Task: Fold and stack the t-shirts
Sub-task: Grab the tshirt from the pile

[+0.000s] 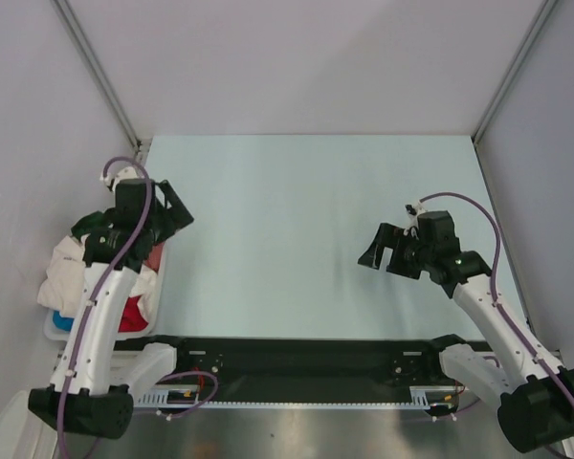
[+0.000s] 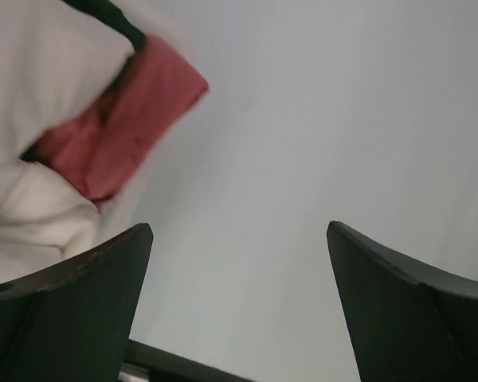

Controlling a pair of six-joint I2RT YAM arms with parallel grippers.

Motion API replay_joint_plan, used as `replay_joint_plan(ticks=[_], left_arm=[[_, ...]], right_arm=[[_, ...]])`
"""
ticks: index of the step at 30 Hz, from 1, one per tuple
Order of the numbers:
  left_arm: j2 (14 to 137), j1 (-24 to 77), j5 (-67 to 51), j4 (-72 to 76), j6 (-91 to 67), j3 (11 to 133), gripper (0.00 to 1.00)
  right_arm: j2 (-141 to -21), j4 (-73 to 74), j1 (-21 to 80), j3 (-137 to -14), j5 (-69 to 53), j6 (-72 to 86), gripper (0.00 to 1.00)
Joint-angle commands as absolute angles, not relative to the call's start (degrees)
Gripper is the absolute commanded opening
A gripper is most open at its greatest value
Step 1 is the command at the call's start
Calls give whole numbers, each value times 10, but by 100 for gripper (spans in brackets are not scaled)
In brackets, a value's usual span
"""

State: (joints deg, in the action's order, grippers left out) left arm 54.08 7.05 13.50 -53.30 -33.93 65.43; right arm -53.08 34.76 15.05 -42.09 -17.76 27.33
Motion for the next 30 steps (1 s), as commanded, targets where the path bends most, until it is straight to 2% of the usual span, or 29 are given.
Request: replay_joint_plan(ticks=[1, 6, 12, 17, 21, 24, 28, 30], left_arm=[[572, 36, 267, -586, -292, 711, 97], [577, -48, 286, -606, -298, 712, 97], [570, -148, 373, -638, -288, 701, 98], [616, -221, 333, -603, -274, 677, 99], [630, -235, 285, -549, -269, 653, 97], [640, -236, 292, -540, -274, 651, 97], [648, -248, 305, -505, -260, 635, 89], [656, -258, 294, -504, -260, 633, 77]], right_arm=[[-533, 305, 159, -435, -228, 247, 100], [-506, 281, 168, -413, -275, 268, 99], [-477, 278, 172, -417, -294, 263, 100], [-490, 284, 184, -425, -308, 265, 100], [-510, 295, 201, -439, -304, 263, 100], [-519, 297, 214, -441, -292, 264, 100], [-527, 301, 217, -445, -275, 268, 100], [-524, 301, 217, -446, -265, 277, 100]])
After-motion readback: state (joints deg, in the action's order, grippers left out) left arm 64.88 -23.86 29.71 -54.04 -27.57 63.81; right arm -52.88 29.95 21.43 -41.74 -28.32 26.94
